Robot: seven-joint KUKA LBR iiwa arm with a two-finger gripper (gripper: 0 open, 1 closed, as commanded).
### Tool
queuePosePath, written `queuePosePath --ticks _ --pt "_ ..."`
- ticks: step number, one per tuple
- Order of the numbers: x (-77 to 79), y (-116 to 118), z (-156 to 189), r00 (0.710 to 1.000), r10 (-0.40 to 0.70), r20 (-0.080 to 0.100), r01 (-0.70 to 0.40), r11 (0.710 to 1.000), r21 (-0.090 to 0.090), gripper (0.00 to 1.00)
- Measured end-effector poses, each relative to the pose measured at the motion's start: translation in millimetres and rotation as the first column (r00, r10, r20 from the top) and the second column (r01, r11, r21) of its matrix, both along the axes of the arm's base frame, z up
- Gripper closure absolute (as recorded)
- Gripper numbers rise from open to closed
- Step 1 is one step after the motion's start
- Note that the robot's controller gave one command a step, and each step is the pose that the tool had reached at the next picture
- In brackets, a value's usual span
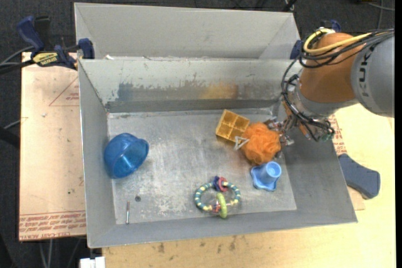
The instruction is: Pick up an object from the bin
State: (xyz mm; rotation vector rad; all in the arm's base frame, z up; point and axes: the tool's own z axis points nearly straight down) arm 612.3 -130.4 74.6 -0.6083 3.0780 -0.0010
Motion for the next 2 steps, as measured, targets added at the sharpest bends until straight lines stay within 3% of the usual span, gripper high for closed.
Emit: queuePosePath --ticks 1,2 --pt "0.0 0 0 1.0 0.0 0.0 0.0 1.0 0.0 1.0" --pt "-12.0 20 178 0.999 -0.032 0.008 0.032 0.999 -0.001 1.0"
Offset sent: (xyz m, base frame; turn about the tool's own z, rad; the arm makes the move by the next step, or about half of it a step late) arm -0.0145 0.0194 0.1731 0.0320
